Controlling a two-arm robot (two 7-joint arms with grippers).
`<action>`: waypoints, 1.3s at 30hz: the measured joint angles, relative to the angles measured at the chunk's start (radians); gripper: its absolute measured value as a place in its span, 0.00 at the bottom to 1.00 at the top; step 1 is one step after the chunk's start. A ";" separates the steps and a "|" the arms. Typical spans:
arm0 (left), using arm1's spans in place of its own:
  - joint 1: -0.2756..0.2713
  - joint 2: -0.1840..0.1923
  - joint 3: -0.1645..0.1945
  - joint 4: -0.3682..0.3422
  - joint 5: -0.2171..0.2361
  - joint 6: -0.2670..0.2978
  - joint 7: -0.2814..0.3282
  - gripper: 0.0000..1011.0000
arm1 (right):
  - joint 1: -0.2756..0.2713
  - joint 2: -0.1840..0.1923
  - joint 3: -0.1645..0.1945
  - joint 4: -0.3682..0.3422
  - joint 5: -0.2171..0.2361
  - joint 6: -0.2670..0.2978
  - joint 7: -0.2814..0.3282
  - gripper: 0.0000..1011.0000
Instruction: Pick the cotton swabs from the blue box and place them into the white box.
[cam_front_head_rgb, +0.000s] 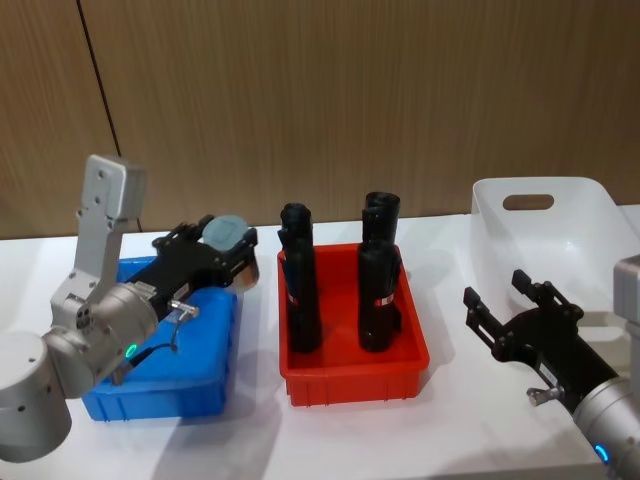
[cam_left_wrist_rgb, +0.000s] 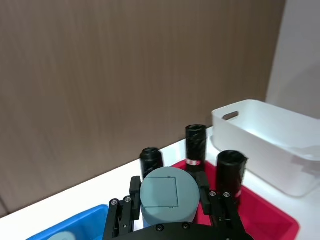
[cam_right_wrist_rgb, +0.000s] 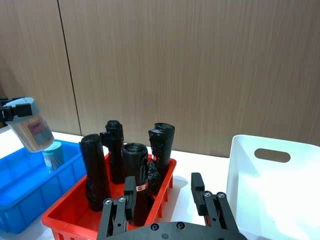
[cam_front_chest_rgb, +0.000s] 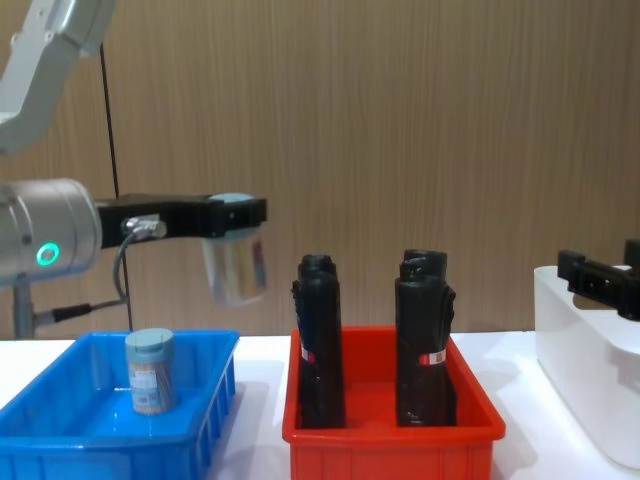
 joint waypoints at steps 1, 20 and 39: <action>-0.002 0.000 0.000 -0.002 -0.001 0.002 -0.008 0.66 | 0.000 0.000 0.000 0.000 0.000 0.000 0.000 0.68; -0.083 -0.037 0.025 0.035 0.002 0.079 -0.192 0.66 | 0.000 0.000 0.000 0.000 0.000 0.000 0.000 0.68; -0.138 -0.065 0.041 0.089 0.017 0.115 -0.269 0.66 | 0.000 0.000 0.000 0.000 0.000 0.000 0.000 0.68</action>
